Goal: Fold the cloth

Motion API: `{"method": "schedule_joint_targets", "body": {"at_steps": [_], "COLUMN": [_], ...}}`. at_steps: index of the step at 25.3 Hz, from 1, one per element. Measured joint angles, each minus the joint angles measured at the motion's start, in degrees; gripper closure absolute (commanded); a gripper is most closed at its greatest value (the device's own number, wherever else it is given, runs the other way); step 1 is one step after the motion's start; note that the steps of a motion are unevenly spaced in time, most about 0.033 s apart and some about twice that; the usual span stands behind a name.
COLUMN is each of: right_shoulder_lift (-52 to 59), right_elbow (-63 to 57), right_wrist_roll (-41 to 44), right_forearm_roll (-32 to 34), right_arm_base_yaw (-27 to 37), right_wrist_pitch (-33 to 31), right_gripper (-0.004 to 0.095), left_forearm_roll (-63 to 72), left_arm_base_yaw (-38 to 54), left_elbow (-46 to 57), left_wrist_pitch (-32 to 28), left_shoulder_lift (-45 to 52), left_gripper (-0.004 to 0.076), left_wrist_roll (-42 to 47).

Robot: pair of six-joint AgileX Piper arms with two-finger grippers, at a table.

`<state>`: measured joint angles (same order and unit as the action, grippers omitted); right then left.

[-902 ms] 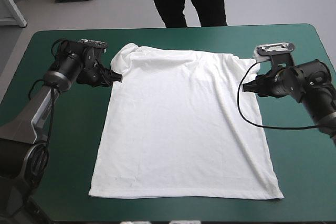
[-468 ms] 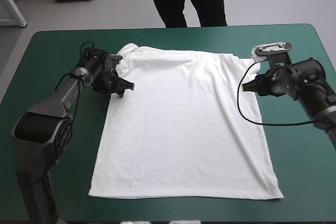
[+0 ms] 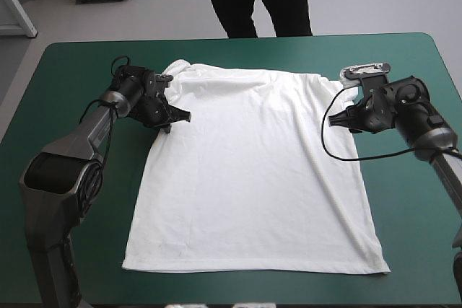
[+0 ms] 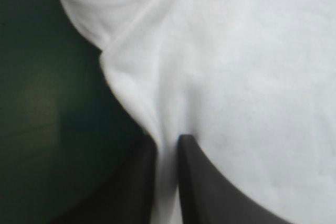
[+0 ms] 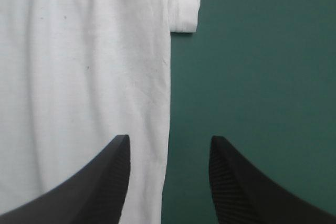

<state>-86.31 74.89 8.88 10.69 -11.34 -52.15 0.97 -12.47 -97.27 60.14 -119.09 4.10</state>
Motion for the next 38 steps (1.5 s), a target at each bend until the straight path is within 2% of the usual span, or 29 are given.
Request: {"method": "schedule_joint_targets", "body": {"at_steps": [5,12,23,25,27,28,29,30,31,38], "right_shoulder_lift": [-4.6,-12.1,-21.8,-23.9,-24.6,-24.7,-25.0,-25.2,-25.4,-25.8], "right_elbow": [2.1,6.8,8.1,8.1,8.6,8.7,9.0,9.1,9.4,10.0], "right_wrist_roll": [-0.7,-1.9,-2.5,-3.2,-3.8,-3.9,-4.4,-4.8,-5.2,-5.0], "right_forearm_roll": [-3.6,-4.8,-6.9,-8.9,-9.9,-10.0,-10.7,-10.7,-11.0,-12.1], "right_arm_base_yaw": [2.8,3.5,4.1,5.2,5.7,5.7,5.7,5.7,5.7,5.7], "right_wrist_pitch": [0.1,0.0,2.7,3.1,3.2,3.2,3.3,3.3,3.6,3.8], "right_gripper": [0.0448,0.0338,0.0349,0.0401,0.0518,0.0645,0.0700,0.0840,0.0928,0.0925], "left_forearm_roll": [1.1,1.2,1.3,1.3,1.3,1.4,1.6,1.6,1.7,1.8], "left_arm_base_yaw": [0.0,0.0,0.0,0.0,0.0,0.0,0.0,0.0,0.0,0.0], "left_elbow": [-0.3,-0.3,-0.4,-0.4,-0.4,-0.4,-0.4,-0.4,-0.4,-0.4], "left_wrist_pitch": [0.2,0.2,0.3,0.3,0.3,0.2,0.2,0.2,0.2,-0.4], "left_shoulder_lift": [-0.3,-0.3,-0.5,-0.5,-0.5,-0.5,-0.5,-0.5,-0.5,-0.5], "left_gripper": [0.0733,0.0733,0.0733,0.0733,0.0733,0.0733,0.0733,0.0733,0.0733,0.0733], "left_wrist_roll": [0.0,-0.5,-0.8,-0.8,-0.9,-1.0,-1.1,-1.2,-1.3,-1.5]}}
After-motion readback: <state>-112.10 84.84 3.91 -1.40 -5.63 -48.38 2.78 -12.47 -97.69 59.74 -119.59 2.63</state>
